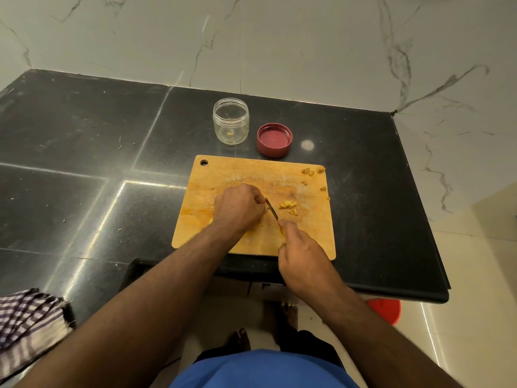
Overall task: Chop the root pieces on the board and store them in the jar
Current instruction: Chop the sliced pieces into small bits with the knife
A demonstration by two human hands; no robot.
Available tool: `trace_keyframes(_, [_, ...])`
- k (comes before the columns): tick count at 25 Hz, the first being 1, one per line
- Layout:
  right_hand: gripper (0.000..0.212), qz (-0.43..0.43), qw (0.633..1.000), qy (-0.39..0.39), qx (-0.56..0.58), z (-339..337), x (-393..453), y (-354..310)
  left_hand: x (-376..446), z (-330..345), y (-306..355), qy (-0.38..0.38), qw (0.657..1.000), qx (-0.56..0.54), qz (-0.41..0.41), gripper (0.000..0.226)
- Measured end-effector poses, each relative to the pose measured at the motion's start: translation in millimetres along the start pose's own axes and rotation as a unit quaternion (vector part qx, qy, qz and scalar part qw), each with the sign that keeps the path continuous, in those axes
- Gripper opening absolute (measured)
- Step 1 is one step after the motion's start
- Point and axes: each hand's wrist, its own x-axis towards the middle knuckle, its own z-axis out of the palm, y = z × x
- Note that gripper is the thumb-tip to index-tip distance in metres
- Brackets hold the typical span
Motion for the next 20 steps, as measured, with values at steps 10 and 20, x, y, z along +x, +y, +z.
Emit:
trace_keyframes(10, [0.046,-0.011,0.999,0.024,-0.023,-11,-29,11,0,0,-2,-0.01,1.0,-0.01,-0.002,0.013])
trace_keyframes(20, [0.047,-0.008,1.0,0.006,0.012,-3,-7,1,1,2,-3,-0.007,0.999,-0.033,-0.009,0.012])
